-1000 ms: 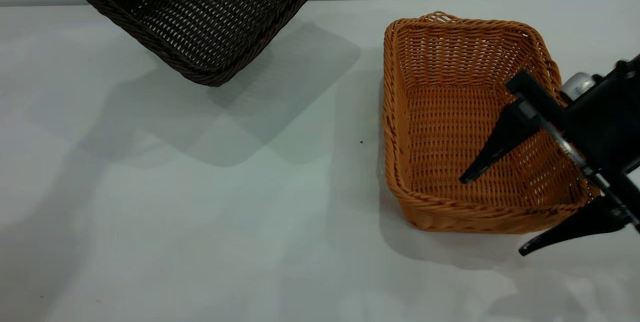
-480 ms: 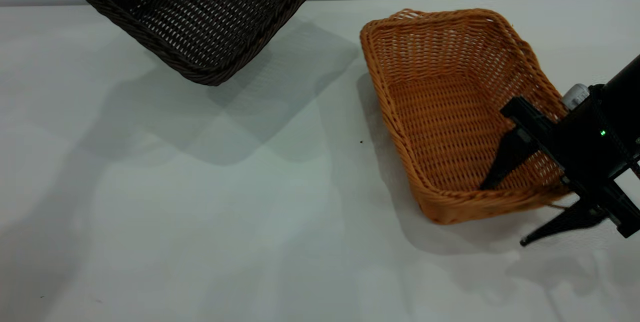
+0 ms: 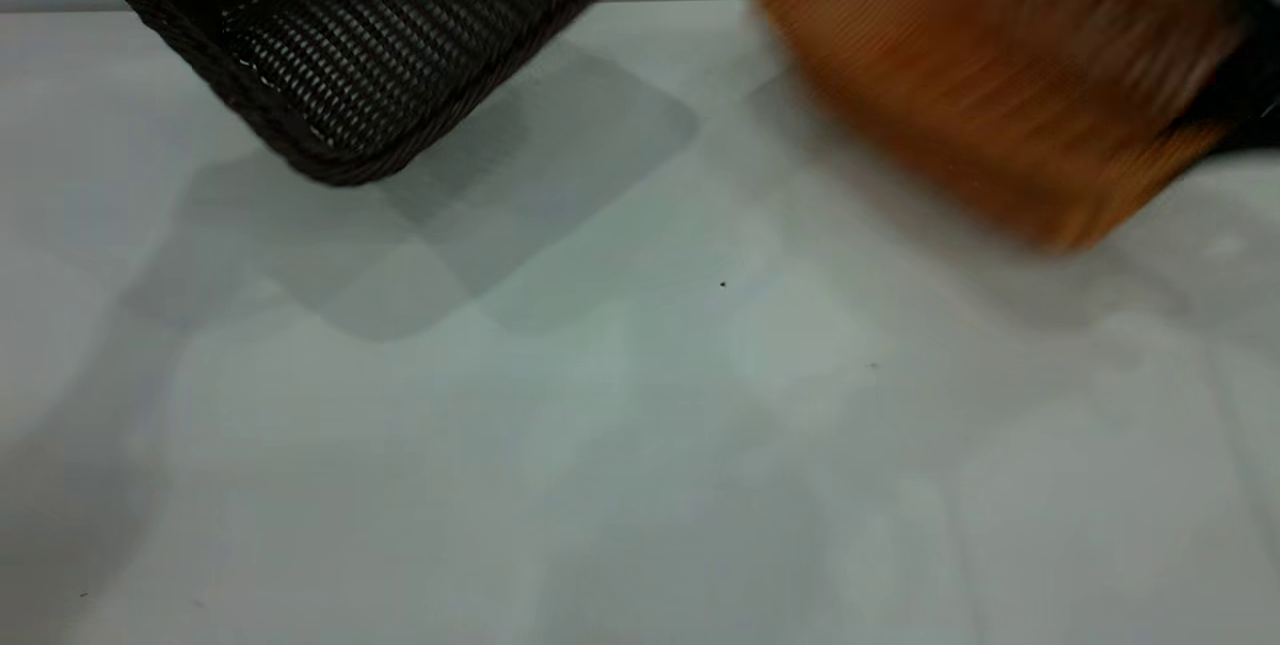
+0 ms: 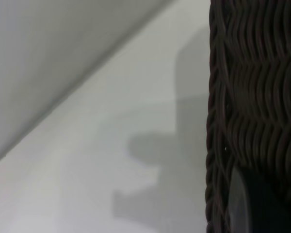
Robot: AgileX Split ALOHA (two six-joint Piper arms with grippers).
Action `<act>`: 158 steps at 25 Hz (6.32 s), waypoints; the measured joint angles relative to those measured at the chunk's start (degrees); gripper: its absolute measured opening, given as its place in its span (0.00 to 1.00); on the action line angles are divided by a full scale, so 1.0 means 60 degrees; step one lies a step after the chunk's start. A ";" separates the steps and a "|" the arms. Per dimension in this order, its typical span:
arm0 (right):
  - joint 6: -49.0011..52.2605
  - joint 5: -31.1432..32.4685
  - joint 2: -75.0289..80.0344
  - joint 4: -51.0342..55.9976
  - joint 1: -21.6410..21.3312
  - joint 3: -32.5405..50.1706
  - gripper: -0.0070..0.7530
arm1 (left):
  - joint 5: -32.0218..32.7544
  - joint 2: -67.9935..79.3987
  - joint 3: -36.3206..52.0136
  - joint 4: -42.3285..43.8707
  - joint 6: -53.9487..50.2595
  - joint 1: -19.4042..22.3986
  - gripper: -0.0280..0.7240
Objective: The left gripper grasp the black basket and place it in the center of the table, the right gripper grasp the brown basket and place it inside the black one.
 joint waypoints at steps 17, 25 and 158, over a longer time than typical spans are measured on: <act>-0.1420 0.3564 -0.0817 -0.0438 -0.1324 -0.1580 0.10 | 0.1483 0.1423 -0.0010 -0.1236 0.4989 -0.2745 0.19; -0.1420 0.4137 -0.1115 -0.0558 -0.1324 -0.1580 0.10 | 0.0875 0.1610 -0.0010 -0.0338 0.4144 -0.3052 0.63; 0.1508 0.5494 -2.0064 -0.8436 0.4736 0.5633 0.78 | 0.5551 -2.1682 1.3041 0.2545 -0.7250 0.0183 0.73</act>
